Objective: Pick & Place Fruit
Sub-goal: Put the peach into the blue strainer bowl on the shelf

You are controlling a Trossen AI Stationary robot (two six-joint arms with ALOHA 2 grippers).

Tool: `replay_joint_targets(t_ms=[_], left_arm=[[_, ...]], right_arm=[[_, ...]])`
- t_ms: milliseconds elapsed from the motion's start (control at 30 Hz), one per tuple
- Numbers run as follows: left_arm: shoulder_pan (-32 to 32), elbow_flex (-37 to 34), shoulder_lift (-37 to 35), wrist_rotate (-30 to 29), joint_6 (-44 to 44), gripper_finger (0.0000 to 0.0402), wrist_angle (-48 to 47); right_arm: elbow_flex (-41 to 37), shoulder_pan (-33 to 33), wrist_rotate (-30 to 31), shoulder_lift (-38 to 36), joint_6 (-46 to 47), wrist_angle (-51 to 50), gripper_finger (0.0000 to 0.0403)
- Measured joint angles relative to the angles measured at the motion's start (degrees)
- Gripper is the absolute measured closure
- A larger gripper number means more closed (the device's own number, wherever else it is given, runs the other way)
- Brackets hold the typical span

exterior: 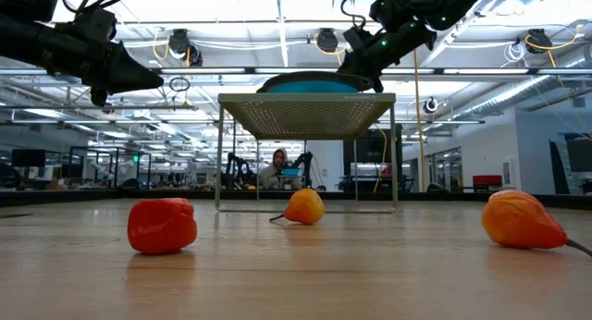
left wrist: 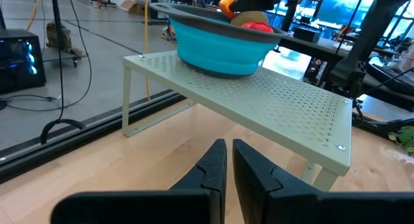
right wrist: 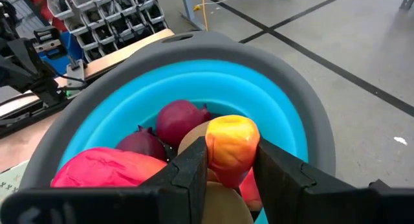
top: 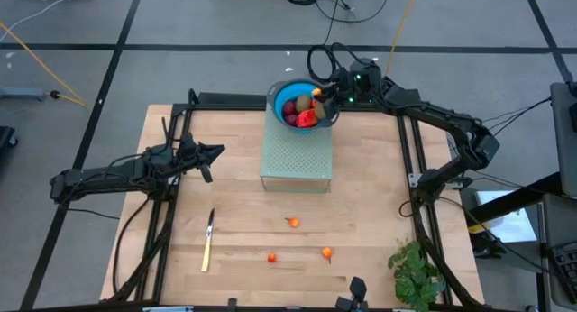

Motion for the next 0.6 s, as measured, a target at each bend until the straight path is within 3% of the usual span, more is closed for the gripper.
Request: replay_joint_targets(t_ms=[600], left_arm=[[0.0, 0.0, 0.0, 0.0, -0.1, 0.0376, 0.0]], right_arm=[[-0.1, 0.0, 0.0, -0.5, 1.2, 1.9, 0.0227]])
